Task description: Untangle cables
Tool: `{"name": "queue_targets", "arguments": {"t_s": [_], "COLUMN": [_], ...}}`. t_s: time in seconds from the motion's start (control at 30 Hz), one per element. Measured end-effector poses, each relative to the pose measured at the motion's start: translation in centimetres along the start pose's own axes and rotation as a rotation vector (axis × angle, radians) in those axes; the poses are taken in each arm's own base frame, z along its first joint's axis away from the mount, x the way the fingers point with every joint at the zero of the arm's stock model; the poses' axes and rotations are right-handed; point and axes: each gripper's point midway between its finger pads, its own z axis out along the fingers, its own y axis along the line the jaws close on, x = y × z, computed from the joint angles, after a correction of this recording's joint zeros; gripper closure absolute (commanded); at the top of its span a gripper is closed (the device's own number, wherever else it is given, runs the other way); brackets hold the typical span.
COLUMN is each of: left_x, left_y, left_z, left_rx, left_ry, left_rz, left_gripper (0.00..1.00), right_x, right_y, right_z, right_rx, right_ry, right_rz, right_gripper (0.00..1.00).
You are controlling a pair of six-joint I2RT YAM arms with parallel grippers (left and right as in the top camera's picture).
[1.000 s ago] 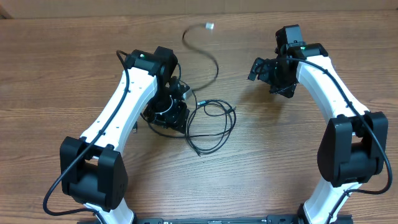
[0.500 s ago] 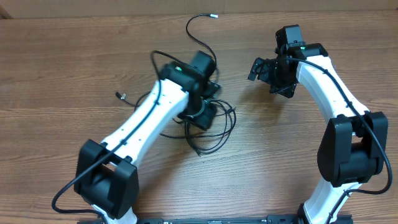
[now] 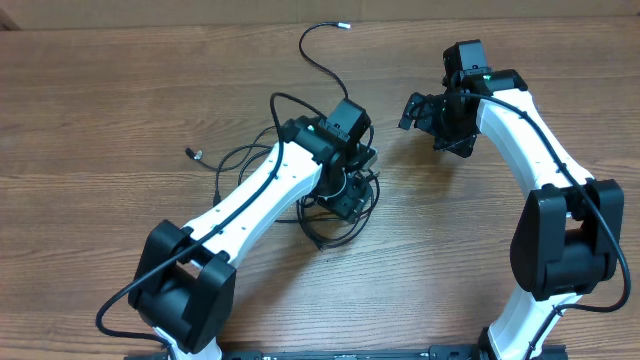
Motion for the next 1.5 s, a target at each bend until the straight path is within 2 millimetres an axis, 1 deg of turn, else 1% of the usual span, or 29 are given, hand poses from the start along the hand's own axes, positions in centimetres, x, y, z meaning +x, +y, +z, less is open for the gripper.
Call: {"name": "queue_targets", "arguments": {"t_s": [0.07, 0.13, 0.2, 0.23, 0.3, 0.37, 0.63, 0.83, 1.0, 1.5], "left_x": [0.3, 0.0, -0.2, 0.1, 0.5, 0.5, -0.1, 0.6, 0.6, 0.3], "left_y": [0.2, 0.3, 0.4, 0.5, 0.6, 0.7, 0.8, 1.1, 1.3, 1.3], "left_z": [0.9, 2.2, 3.0, 3.5, 4.2, 4.6, 5.6, 6.9, 7.5, 7.5], "left_rx": [0.003, 0.011, 0.015, 0.017, 0.017, 0.019, 0.026, 0.026, 0.028, 0.029], "left_ry": [0.006, -0.020, -0.042, -0.037, -0.031, -0.042, -0.089, -0.094, -0.111, -0.127], "left_rz": [-0.002, -0.002, -0.013, -0.018, -0.025, -0.029, -0.026, -0.028, -0.024, -0.021], "left_gripper": [0.00, 0.00, 0.00, 0.00, 0.00, 0.00, 0.00, 0.00, 0.00, 0.00], "right_x": [0.0, 0.0, 0.0, 0.0, 0.0, 0.0, 0.0, 0.0, 0.0, 0.0], "right_y": [0.0, 0.0, 0.0, 0.0, 0.0, 0.0, 0.0, 0.0, 0.0, 0.0], "right_z": [0.0, 0.0, 0.0, 0.0, 0.0, 0.0, 0.0, 0.0, 0.0, 0.0], "right_rx": [0.000, 0.000, 0.000, 0.000, 0.000, 0.000, 0.000, 0.000, 0.000, 0.000], "right_ry": [0.000, -0.001, -0.001, 0.000, 0.000, 0.000, 0.000, -0.001, -0.001, 0.000], "right_rz": [0.000, 0.000, 0.000, 0.000, 0.000, 0.000, 0.000, 0.000, 0.000, 0.000], "right_gripper": [0.00, 0.00, 0.00, 0.00, 0.00, 0.00, 0.00, 0.00, 0.00, 0.00]}}
